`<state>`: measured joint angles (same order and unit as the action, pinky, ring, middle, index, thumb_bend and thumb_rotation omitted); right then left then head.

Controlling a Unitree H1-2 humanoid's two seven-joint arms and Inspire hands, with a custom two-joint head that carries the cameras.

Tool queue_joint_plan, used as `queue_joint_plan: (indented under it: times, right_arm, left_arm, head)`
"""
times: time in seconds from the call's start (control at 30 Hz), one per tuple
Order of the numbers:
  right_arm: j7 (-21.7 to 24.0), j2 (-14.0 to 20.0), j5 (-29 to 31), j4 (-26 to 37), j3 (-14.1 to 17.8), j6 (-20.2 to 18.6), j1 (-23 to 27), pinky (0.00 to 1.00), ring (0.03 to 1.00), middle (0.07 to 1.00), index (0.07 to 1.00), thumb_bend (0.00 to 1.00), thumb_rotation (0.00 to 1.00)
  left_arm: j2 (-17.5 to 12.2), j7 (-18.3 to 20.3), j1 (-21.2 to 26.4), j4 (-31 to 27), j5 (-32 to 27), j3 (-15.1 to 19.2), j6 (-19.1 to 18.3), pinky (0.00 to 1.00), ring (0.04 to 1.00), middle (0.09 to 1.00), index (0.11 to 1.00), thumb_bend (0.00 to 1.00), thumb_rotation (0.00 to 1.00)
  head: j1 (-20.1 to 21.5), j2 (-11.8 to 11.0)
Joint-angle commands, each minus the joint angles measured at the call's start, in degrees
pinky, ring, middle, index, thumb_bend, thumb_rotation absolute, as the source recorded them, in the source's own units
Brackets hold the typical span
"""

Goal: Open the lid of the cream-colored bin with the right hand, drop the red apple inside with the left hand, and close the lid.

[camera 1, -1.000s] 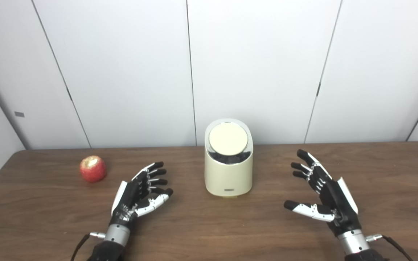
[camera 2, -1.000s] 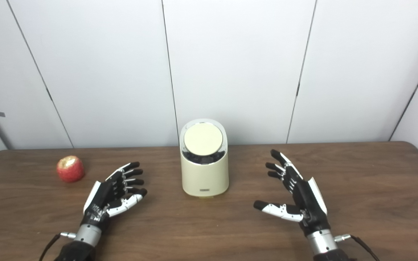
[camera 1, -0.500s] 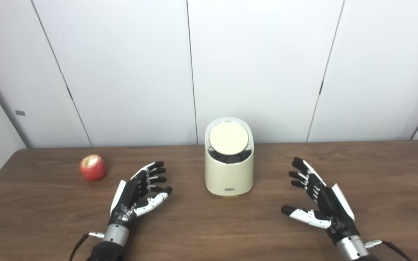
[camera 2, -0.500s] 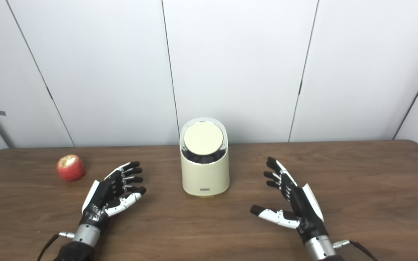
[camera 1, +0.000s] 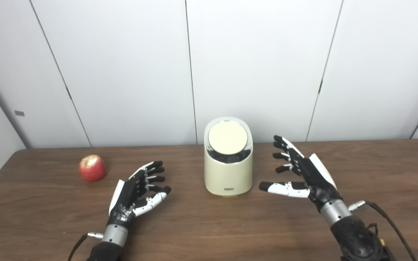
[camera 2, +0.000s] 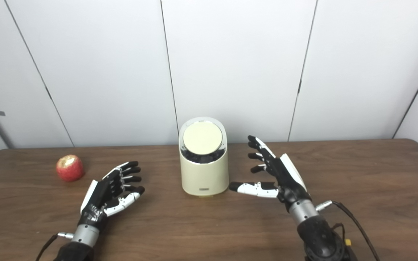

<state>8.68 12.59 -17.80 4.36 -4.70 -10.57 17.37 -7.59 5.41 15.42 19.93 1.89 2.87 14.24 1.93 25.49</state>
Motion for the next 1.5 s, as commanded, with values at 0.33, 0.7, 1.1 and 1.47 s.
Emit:
queue_joint_plan:
  times: [0.33, 0.7, 1.1, 1.47]
  right_arm:
    - [0.9, 2.5, -2.8, -1.7, -2.3, -1.8, 12.0, 0.76, 0.873, 0.927, 0.941, 0.8, 0.42]
    - [4.9, 4.5, -5.4, 0.6, -4.8, -8.8, 17.6, 0.76, 0.889, 0.943, 0.961, 0.78, 0.43]
    - [8.1, 5.6, -9.0, -0.1, -7.5, -12.7, 22.9, 0.71, 0.874, 0.943, 0.944, 0.74, 0.44]
    - [8.0, 4.5, -10.3, -3.5, -9.6, -12.2, 26.6, 0.7, 0.88, 0.949, 0.941, 0.73, 0.45]
  left_arm:
    - [1.4, -0.4, -4.9, 6.8, -0.3, -1.1, 2.6, 0.59, 0.717, 0.794, 0.831, 0.54, 0.04]
    - [1.6, -0.2, -5.1, 6.2, -0.3, -1.2, 1.7, 0.59, 0.722, 0.796, 0.836, 0.53, 0.05]
    - [1.9, 0.2, -4.5, 7.8, -1.2, -1.1, 3.1, 0.59, 0.722, 0.796, 0.834, 0.53, 0.05]
    - [2.0, 0.1, -4.5, 7.9, -1.3, -1.1, 2.9, 0.61, 0.734, 0.801, 0.838, 0.53, 0.03]
  head:
    - [0.3, 0.0]
    - [0.5, 0.3]
    - [0.0, 0.5]
    - [0.0, 0.6]
